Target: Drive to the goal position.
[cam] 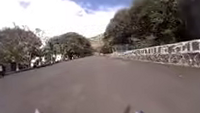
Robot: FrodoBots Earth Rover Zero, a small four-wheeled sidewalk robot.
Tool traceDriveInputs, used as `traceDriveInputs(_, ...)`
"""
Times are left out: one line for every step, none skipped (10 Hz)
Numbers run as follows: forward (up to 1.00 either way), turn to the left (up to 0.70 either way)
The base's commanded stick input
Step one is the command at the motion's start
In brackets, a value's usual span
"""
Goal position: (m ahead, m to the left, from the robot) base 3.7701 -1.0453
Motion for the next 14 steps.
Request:
traceDriveInputs(0.63,-0.18)
traceDriveInputs(0.68,-0.26)
traceDriveInputs(0.70,-0.06)
traceDriveInputs(0.70,0.00)
traceDriveInputs(0.70,0.00)
traceDriveInputs(0.70,0.00)
traceDriveInputs(0.70,0.00)
traceDriveInputs(0.70,0.00)
traceDriveInputs(0.70,0.00)
traceDriveInputs(0.70,0.00)
traceDriveInputs(0.70,0.00)
traceDriveInputs(0.70,0.00)
traceDriveInputs(0.70,0.00)
traceDriveInputs(0.70,0.00)
